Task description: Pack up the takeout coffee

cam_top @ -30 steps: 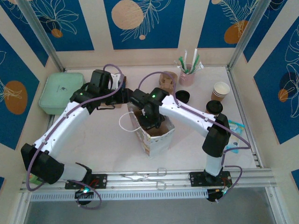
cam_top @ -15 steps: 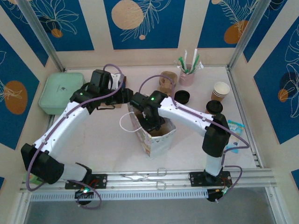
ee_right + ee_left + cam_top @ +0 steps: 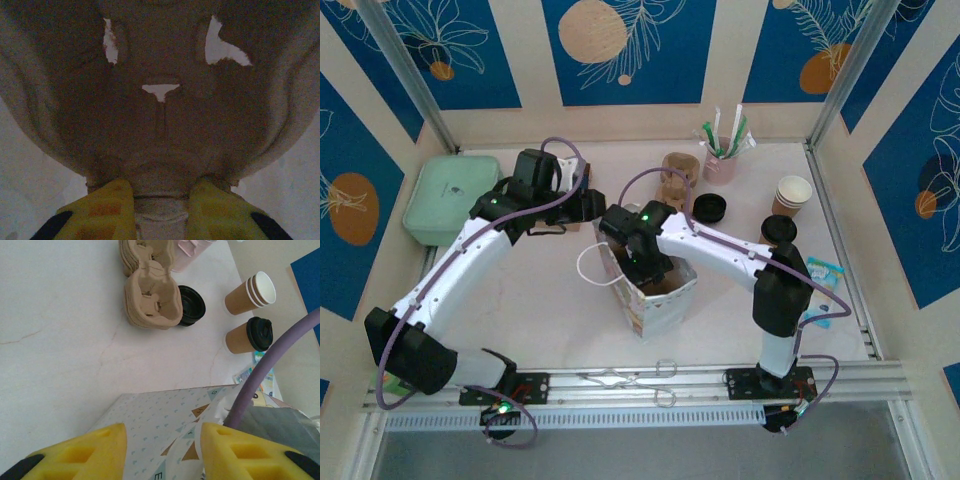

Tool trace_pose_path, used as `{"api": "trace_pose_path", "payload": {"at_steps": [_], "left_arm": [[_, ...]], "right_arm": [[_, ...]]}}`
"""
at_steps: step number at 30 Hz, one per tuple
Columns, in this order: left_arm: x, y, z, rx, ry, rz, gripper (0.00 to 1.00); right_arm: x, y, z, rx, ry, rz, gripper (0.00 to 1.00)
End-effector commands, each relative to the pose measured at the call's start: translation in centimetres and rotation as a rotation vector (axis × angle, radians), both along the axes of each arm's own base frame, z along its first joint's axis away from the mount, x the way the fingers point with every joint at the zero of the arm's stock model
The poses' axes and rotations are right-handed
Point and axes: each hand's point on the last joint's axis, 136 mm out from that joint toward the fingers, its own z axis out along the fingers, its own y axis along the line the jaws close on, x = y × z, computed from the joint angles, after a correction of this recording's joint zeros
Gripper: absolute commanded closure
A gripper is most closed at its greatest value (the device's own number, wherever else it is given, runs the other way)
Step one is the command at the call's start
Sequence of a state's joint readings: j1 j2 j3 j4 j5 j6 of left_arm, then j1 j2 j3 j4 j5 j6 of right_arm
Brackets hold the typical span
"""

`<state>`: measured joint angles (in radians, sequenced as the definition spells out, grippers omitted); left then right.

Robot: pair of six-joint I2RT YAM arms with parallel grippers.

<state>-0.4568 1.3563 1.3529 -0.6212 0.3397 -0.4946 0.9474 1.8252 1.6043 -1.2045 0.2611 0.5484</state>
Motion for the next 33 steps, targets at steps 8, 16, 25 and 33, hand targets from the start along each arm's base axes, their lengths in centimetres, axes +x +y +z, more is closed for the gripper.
{"api": "trace_pose_path", "payload": {"at_steps": [8, 16, 25, 33], "left_arm": [[-0.6, 0.2, 0.7, 0.008, -0.033, -0.007, 0.55], [-0.6, 0.3, 0.7, 0.011, -0.035, -0.003, 0.55], [-0.9, 0.5, 0.5, 0.016, -0.032, 0.0, 0.55], [-0.9, 0.5, 0.6, 0.015, -0.034, 0.002, 0.55]], "right_arm": [[-0.5, -0.1, -1.2, -0.011, 0.018, -0.023, 0.82], [-0.6, -0.4, -2.0, -0.019, 0.02, -0.034, 0.82], [-0.7, -0.6, -2.8, -0.029, 0.022, -0.043, 0.82], [-0.8, -0.7, -3.7, -0.035, 0.026, -0.051, 0.82]]}}
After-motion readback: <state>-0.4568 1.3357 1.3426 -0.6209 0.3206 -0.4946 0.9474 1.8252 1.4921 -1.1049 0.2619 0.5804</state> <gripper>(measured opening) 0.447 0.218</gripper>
